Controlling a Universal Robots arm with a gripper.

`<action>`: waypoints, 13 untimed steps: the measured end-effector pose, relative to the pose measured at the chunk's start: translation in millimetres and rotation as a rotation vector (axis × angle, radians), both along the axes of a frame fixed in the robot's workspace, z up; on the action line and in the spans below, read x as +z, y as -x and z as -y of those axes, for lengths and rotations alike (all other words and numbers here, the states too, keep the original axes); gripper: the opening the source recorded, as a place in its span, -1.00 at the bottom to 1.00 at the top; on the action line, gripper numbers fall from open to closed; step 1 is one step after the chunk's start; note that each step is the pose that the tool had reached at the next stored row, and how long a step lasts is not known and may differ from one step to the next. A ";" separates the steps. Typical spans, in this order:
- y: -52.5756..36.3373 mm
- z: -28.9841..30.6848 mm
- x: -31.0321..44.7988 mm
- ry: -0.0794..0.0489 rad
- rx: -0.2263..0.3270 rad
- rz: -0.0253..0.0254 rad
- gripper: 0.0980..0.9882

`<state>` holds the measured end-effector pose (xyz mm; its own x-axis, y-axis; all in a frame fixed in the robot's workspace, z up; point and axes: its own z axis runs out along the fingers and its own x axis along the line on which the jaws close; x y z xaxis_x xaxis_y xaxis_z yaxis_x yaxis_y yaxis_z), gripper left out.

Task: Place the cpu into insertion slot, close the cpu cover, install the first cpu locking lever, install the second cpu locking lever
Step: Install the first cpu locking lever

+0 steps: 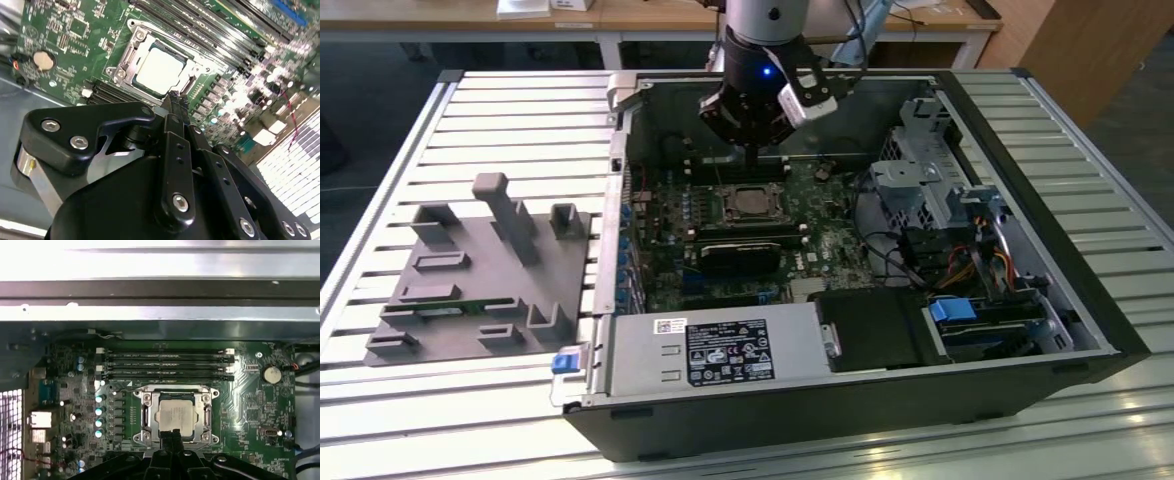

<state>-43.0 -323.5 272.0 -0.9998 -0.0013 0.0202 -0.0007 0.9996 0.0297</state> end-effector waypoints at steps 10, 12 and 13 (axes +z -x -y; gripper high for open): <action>15.1 0.0 -1.8 -0.001 0.049 0.0587 -0.98; 16.8 0.0 -1.7 -0.001 0.049 0.0652 -0.98; 17.2 0.1 -1.8 -0.001 0.050 0.0672 -0.98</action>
